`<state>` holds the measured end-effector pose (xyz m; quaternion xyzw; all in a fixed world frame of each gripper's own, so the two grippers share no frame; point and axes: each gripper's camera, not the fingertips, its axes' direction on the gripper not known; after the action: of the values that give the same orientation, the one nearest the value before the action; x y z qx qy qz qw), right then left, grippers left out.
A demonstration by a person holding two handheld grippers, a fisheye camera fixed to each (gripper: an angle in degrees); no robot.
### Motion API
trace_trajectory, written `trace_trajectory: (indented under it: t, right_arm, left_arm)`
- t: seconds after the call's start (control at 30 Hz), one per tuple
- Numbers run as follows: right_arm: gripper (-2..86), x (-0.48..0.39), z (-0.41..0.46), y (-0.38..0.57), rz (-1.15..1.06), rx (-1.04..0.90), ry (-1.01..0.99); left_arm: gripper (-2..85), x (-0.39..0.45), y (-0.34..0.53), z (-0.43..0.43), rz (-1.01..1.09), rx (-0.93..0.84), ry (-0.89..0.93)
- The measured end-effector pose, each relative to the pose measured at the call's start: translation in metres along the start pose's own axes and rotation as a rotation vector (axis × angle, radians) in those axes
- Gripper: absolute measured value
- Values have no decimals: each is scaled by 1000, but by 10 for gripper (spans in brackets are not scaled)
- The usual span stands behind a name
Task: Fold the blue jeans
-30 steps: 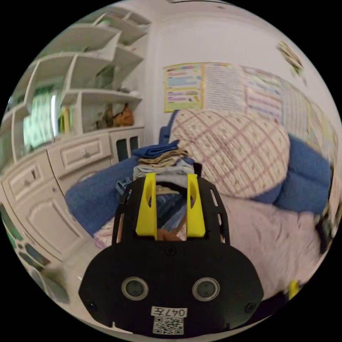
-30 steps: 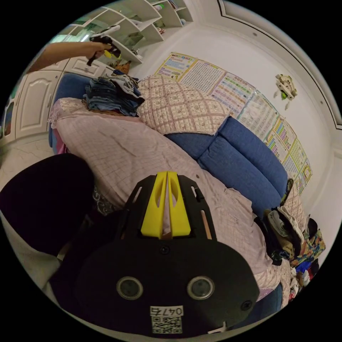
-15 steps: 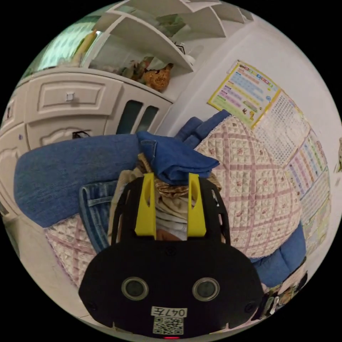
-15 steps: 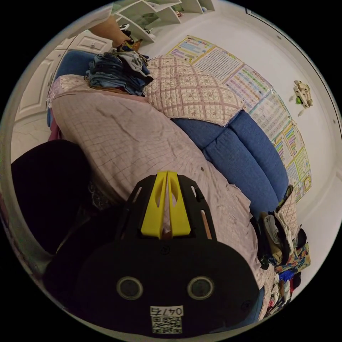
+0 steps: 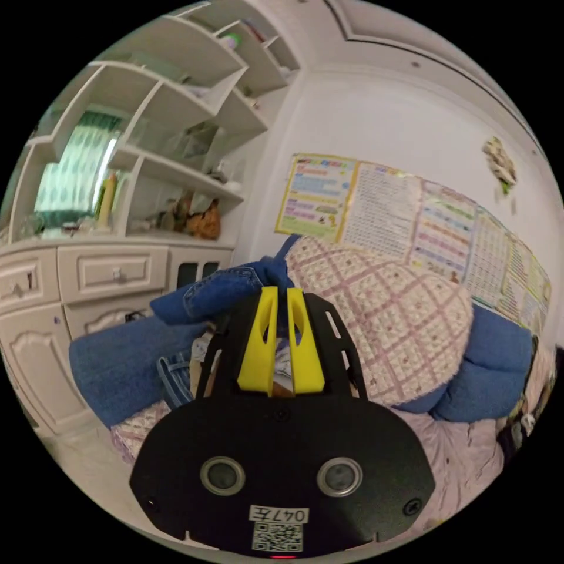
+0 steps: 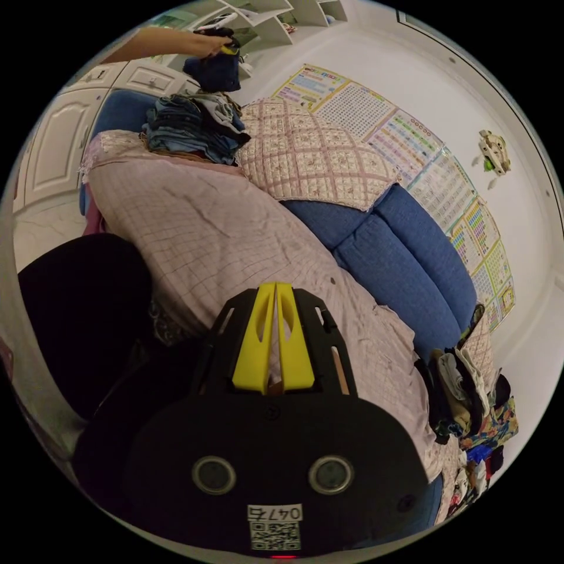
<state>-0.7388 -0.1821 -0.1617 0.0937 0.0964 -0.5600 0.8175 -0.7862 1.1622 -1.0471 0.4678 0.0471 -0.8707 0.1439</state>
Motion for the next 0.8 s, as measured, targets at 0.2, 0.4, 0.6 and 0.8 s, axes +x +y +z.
trace_trajectory:
  t: [0.2,0.4,0.6,0.8]
  right_arm:
    - [-2,53,30,25,99,65,-147]
    - [98,161,39,57,301,407,-660]
    - [82,187,79,99,49,300,-751]
    - [56,222,125,124,202,100,-864]
  left_arm:
    - [-4,87,115,-194,86,-4,402]
    - [-5,170,321,-328,-13,-64,826]
    - [-2,213,535,-307,-402,-337,1132]
    - [30,233,648,-271,-283,-627,1012]
